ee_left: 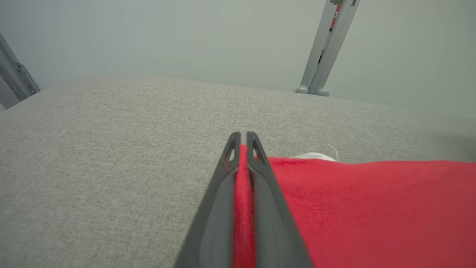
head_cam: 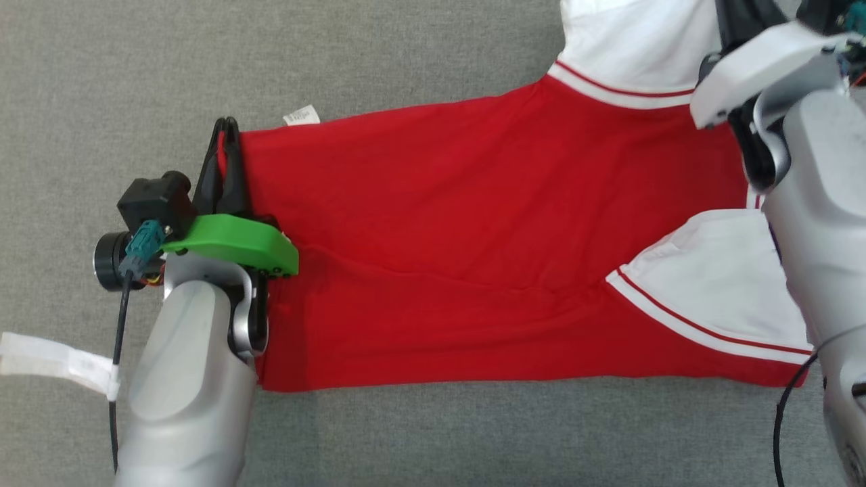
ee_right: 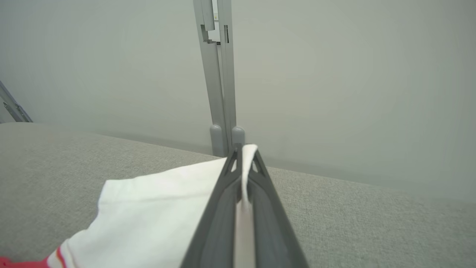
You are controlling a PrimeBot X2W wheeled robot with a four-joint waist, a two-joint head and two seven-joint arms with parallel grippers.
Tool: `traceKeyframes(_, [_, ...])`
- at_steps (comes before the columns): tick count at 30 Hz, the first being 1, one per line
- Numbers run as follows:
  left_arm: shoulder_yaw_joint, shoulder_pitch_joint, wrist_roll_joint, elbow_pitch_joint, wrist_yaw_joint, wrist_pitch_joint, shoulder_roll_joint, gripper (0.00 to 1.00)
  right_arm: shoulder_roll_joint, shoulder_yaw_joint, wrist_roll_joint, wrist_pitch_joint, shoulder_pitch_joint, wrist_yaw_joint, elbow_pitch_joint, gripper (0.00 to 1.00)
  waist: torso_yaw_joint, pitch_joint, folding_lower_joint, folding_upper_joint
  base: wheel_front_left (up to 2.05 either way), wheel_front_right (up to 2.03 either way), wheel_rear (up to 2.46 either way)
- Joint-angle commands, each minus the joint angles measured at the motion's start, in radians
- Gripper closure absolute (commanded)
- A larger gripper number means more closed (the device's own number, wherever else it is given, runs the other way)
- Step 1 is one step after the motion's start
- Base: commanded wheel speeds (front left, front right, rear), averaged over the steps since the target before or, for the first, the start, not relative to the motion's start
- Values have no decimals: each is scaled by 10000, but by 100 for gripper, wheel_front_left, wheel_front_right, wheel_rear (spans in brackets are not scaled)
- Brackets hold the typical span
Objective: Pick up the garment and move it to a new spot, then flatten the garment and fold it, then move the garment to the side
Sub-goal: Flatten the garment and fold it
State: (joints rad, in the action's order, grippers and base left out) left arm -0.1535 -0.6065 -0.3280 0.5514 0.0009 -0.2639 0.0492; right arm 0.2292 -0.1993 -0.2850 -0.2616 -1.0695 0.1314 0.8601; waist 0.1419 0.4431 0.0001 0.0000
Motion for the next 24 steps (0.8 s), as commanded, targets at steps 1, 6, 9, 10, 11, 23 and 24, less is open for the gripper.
traceKeyframes(1, [154,328,190,-128,-13,3,61,100,-22,-49,-163,-37,555,-17,-317,100,-445,-573,-1,0,0,0,0])
traceKeyframes(6, [711,1393,672,-364,-198,3,54,100,60,-242,-796,-38,2457,-17,-1476,100,-852,-1219,-1,0,0,0,0])
traceKeyframes(9, [1035,1964,775,-340,-315,1,60,100,46,-140,-1159,-41,3611,-17,-2057,100,-1045,-1573,-1,0,0,0,0])
traceKeyframes(10, [1120,2152,812,-333,-329,3,54,100,21,-69,-1274,-39,3953,-17,-2184,100,-1093,-1667,-1,0,0,0,0])
traceKeyframes(11, [1233,2370,835,-325,-350,1,54,100,-37,-26,-1381,-39,4371,-17,-2323,100,-1141,-1779,-1,0,0,0,0])
traceKeyframes(23, [1528,3861,1147,126,-595,3,48,100,-684,878,-1653,-42,7475,-17,-3160,100,-1262,-2630,-1,0,0,0,0])
traceKeyframes(24, [1539,3947,1155,97,-599,3,48,100,-733,951,-1620,-40,7604,-17,-3178,100,-1262,-2673,-1,0,0,0,0])
